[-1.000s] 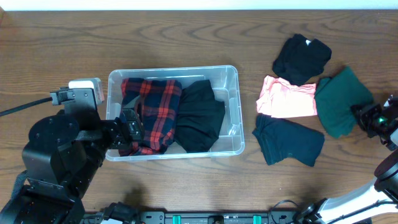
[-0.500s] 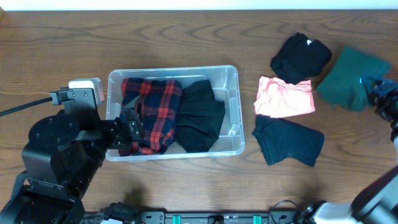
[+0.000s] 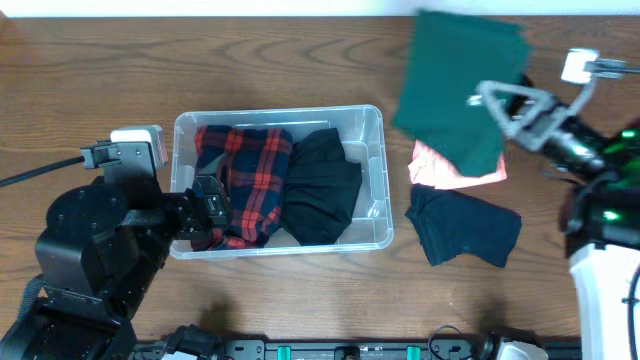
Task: Pack container
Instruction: 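Grasp and lift the dark green garment with the right gripper, then lower the green garment into the bin's right half and release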
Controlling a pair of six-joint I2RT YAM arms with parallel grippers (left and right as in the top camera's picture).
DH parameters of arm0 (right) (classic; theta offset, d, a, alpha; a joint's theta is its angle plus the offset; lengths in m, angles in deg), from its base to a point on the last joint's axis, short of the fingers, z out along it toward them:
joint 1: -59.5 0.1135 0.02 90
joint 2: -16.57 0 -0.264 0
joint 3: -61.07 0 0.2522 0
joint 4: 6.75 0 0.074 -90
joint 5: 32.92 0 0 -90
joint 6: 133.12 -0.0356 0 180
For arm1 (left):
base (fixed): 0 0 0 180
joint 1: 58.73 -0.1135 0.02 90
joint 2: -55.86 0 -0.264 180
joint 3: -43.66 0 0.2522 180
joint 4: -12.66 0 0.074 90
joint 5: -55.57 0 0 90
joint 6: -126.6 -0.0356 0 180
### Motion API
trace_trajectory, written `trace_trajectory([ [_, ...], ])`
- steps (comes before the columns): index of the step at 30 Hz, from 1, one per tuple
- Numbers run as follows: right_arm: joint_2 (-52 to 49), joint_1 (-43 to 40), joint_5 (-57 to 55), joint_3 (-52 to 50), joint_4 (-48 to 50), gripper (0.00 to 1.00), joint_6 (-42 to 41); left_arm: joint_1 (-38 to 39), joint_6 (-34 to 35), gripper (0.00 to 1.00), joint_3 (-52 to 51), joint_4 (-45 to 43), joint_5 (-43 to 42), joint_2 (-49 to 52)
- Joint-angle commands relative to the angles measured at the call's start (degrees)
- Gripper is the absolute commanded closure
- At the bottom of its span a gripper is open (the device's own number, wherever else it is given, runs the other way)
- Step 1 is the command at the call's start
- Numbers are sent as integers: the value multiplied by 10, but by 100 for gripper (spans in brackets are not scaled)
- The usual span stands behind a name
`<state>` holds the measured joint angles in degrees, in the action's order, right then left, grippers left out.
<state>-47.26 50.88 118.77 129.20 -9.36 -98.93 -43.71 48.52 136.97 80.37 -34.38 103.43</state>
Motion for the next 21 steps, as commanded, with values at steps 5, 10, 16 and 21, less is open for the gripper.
trace_trajectory([
  [5, -33, 195, -144, 3, 33, 99, 59, -3, -7, 2, 6, 0, 6, 0],
  [10, -96, 272, -182, 3, 75, 99, 132, -3, -7, 2, 6, 0, 6, 0],
  [16, -189, 321, -181, 3, 66, 99, 146, -3, -7, 2, 6, 0, 6, 0],
  [21, -242, 346, -189, 3, 25, 99, 186, -3, -7, 2, 6, 0, 6, 0],
])
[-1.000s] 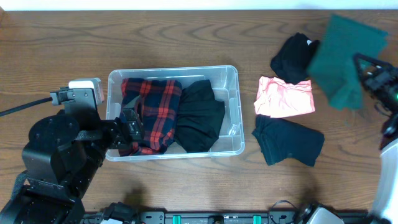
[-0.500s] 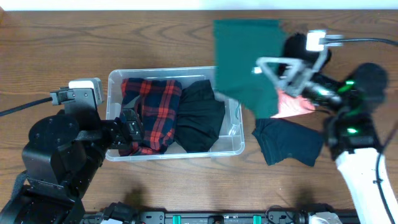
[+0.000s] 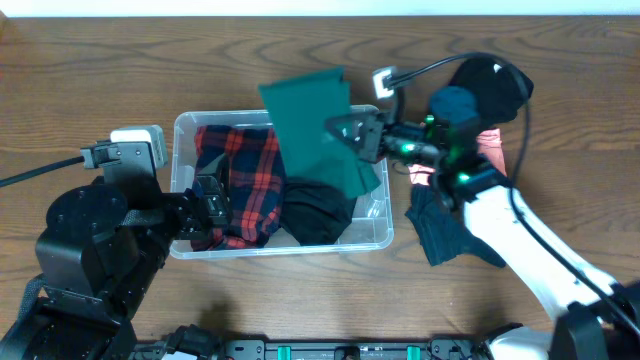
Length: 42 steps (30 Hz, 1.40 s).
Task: Pack container
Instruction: 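Lower the green garment into the bin's right half and release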
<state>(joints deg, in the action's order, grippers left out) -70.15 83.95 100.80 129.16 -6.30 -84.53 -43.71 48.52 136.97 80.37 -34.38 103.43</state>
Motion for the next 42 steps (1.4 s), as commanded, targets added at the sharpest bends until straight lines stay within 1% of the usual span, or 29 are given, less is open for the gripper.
trace_trajectory([
  [1, -20, 19, -16, 3, -22, 99, 44, -3, -7, 2, 6, 0, 6, 0],
  [7, -29, 43, -34, 3, -101, 99, 52, -3, -7, 2, 6, 0, 6, 0],
  [9, -29, 52, -58, 3, -148, 99, 26, -3, -7, 2, 6, 0, 6, 0],
  [11, -29, 61, -92, 3, -213, 99, -17, -3, -7, 2, 6, 0, 6, 0],
  [14, -29, 73, -155, 3, -266, 99, -16, -3, -7, 2, 6, 0, 6, 0],
  [17, -29, 76, -205, 3, -272, 99, -14, -3, -7, 2, 6, 0, 6, 0],
  [20, -29, 74, -247, 3, -257, 99, -10, -3, -7, 2, 6, 0, 6, 0],
  [27, -29, 73, -389, 3, -205, 99, 37, -3, -7, 2, 6, 0, 6, 0],
  [32, -29, 73, -431, 3, -197, 99, 51, -3, -7, 2, 6, 0, 6, 0],
  [33, -29, 73, -431, 3, -196, 96, 56, -3, -7, 2, 6, 0, 6, 0],
  [35, -29, 75, -431, 3, -193, 74, 76, -3, -7, 2, 6, 0, 6, 0],
  [36, -29, 75, -431, 3, -190, 59, 92, -3, -7, 2, 6, 0, 6, 0],
  [37, -29, 75, -431, 3, -186, 48, 104, -3, -7, 2, 6, 0, 6, 0],
  [38, -28, 75, -430, 3, -183, 43, 106, -3, -7, 2, 6, 0, 6, 0],
  [39, -26, 74, -425, 3, -180, 41, 106, -3, -7, 2, 6, 0, 6, 0],
  [42, -10, 74, -406, 3, -165, 40, 106, -3, -7, 2, 6, 0, 6, 0],
])
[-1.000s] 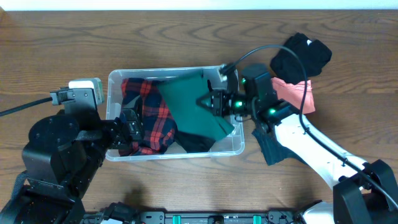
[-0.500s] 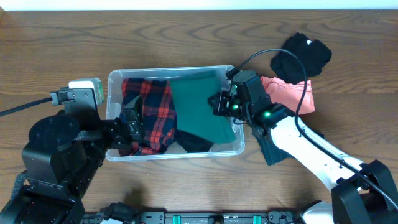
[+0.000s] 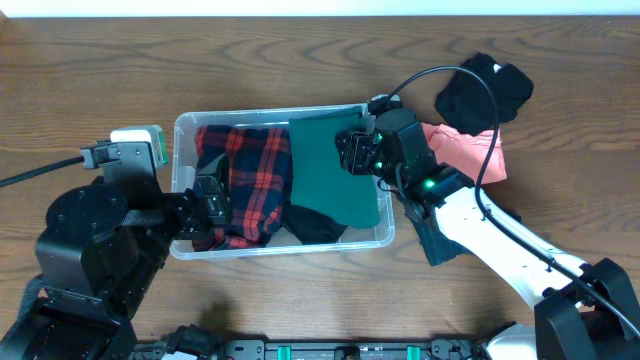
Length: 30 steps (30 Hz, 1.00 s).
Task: Pack container
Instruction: 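Lower the green garment into the bin's right half and release, then withdraw the right gripper to the black shirt at top right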
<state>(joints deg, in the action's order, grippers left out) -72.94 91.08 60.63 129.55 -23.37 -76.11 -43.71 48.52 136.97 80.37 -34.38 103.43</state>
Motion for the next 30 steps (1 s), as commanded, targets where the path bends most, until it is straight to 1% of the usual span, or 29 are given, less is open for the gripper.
trace_trajectory([
  [1, 26, 3, 2, -1, 10, 40, 22, -3, -7, 2, 6, 0, 6, 0],
  [6, 87, 3, 2, -1, 9, 49, 23, -3, -7, 2, 6, 0, 6, 0],
  [9, 134, 0, -30, -1, -4, 50, 52, -3, -7, 2, 6, 0, 6, 0],
  [13, 197, -24, -97, -1, -76, 46, 65, -3, -7, 2, 6, 0, 6, 0],
  [17, 235, -86, -96, -1, -165, 38, 53, -3, -7, 2, 6, 0, 6, 0],
  [18, 241, -114, -94, -1, -197, 35, 48, -3, -7, 2, 6, 0, 6, 0],
  [23, 238, -232, -57, -1, -295, 23, 39, -3, -7, 2, 6, 0, 6, 0],
  [26, 227, -303, -26, -1, -328, 4, 46, -3, -7, 2, 6, 0, 6, 0],
  [27, 222, -322, -16, -1, -330, 1, 56, -3, -7, 2, 6, 0, 6, 0],
  [30, 205, -379, 35, -1, -327, 1, 94, -3, -7, 2, 6, 0, 7, 0],
])
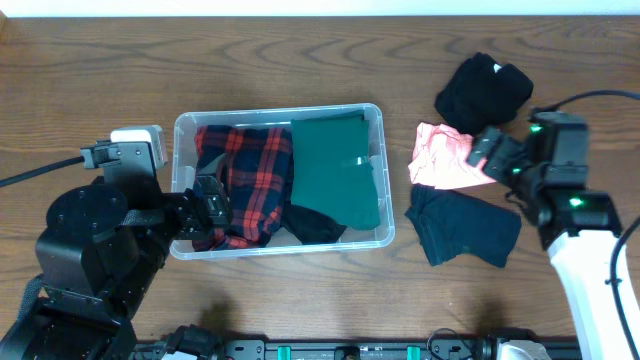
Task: Pack container
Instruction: 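Withdraw the right gripper to the black shirt at top right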
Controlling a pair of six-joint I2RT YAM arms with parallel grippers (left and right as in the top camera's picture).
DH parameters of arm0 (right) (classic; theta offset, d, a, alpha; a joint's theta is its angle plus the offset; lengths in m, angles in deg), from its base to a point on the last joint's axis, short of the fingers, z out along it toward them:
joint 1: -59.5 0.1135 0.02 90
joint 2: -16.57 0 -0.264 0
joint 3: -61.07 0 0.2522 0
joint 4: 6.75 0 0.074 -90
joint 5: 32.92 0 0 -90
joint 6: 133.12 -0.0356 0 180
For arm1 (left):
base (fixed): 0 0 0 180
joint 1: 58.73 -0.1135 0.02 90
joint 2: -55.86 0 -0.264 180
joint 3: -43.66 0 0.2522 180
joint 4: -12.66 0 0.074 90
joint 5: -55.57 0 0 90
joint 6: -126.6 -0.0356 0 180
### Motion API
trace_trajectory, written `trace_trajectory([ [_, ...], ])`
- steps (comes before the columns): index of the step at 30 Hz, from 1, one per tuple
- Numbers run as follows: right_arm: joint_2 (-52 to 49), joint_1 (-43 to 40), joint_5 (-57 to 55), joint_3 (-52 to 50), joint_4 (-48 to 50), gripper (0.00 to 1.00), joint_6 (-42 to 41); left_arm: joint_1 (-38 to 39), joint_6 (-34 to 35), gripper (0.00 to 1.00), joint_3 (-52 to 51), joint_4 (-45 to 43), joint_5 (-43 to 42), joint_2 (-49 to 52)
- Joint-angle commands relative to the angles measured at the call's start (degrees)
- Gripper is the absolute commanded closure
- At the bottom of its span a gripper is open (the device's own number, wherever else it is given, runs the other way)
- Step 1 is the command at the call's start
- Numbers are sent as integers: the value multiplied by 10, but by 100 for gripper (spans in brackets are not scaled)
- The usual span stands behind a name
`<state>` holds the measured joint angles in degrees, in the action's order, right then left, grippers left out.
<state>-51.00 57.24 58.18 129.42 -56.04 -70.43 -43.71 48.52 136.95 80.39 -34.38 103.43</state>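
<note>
The clear plastic container (pixel 178 130) stands left of the table's middle. Inside lie a red plaid cloth (pixel 240 170) on the left, a folded green cloth (pixel 337 180) on the right, and a black cloth (pixel 315 228) partly under the green one. My right gripper (pixel 487 152) hovers over the right edge of a pink garment (pixel 440 165), fingers apart and holding nothing. My left gripper (pixel 208 205) sits at the container's left wall over the plaid cloth; how its jaws stand is unclear.
Right of the container lie three garments: a black one (pixel 485 90) at the back, the pink one in the middle, and a dark navy one (pixel 465 228) nearest the front. A white box (pixel 135 140) rides on the left arm.
My right gripper has left the container and now hangs to its right, over the pink garment. The green cloth stays flat in the container's right half. The left arm is unmoved.
My right gripper first held the green cloth high at the back right. Then it carried it over the container's right side. A second ago the cloth lay in the container under the gripper. Now the cloth rests there alone and the gripper is out by the garments.
</note>
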Motion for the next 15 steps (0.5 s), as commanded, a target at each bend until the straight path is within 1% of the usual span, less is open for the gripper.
trace_trajectory([
  [1, -20, -57, 76, 0, 0, 1, 45, -3, -7, 2, 6, 0, 6, 0],
  [4, -46, -106, 122, 0, 0, 1, 73, -3, -7, 2, 6, 0, 6, 0],
  [7, -77, -152, 147, 0, 25, 1, 73, -3, -7, 2, 6, 0, 6, 0],
  [10, -113, -194, 229, 0, 99, 1, 73, -3, -7, 2, 6, 0, 6, 0],
  [12, -142, -206, 287, 1, 170, 1, 79, -3, -7, 2, 6, 0, 6, 0],
  [15, -186, -208, 304, 2, 240, 3, 71, -3, -7, 2, 6, 0, 6, 0],
])
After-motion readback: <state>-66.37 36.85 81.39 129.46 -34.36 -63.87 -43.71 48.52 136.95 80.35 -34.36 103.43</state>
